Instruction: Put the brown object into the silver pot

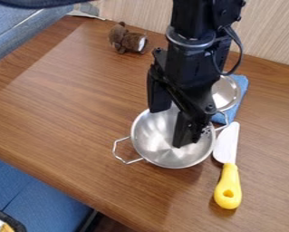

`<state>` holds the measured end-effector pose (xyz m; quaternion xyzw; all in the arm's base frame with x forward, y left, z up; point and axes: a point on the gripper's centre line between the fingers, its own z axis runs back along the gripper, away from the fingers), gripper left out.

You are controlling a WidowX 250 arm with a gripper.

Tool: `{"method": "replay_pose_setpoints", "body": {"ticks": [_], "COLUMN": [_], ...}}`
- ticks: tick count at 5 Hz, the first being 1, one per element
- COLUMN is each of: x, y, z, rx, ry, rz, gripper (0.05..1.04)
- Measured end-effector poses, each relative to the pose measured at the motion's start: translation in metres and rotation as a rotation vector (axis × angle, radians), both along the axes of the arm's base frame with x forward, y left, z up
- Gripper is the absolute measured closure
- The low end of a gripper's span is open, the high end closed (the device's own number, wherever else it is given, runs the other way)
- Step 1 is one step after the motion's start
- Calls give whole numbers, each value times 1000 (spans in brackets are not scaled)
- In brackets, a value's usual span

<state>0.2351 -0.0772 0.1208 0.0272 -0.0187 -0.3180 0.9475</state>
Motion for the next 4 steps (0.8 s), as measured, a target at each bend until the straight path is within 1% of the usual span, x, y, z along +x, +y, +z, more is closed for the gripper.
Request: {"method": "replay_pose_setpoints", "body": {"ticks": [1, 2, 3, 4], "x": [-1, 6, 21, 42], "y": [0, 4, 13, 24], "z": [-5, 1, 4, 15], "rx": [8, 34, 44, 45], "ry": [18, -10, -24, -58], "rz": [1, 2, 23, 67], "gripper": [83, 83, 83, 83]}}
